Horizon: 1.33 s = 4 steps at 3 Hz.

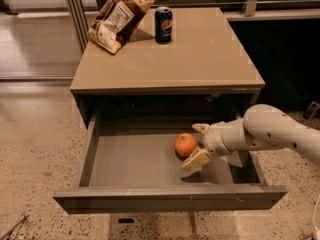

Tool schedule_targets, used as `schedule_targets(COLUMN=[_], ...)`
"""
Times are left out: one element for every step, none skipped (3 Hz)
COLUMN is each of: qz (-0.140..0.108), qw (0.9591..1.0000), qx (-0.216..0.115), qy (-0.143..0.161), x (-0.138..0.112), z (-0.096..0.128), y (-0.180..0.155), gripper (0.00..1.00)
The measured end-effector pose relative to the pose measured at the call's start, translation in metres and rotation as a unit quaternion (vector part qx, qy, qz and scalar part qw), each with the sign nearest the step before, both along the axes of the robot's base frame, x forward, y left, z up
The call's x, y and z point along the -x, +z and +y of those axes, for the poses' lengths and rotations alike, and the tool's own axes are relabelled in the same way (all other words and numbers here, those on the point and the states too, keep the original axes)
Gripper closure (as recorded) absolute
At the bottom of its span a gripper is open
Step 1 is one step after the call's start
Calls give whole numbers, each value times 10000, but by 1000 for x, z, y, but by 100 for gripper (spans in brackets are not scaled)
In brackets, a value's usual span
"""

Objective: Pick orange from top drawer and place on counter

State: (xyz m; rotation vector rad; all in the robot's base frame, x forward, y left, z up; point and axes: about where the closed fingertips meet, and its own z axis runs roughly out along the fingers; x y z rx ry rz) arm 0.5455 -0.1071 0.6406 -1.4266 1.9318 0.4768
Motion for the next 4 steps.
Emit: schedule_targets(qz=[116,149,149,150], qw=[9999,9996,9996,9996], qx=[-37,-67,-68,-68], qy=[117,215,215,215], x=[-1,-2,-2,-2], z=[12,23,23,23], y=[-13,-20,-20,-20], gripper=[17,36,59,83])
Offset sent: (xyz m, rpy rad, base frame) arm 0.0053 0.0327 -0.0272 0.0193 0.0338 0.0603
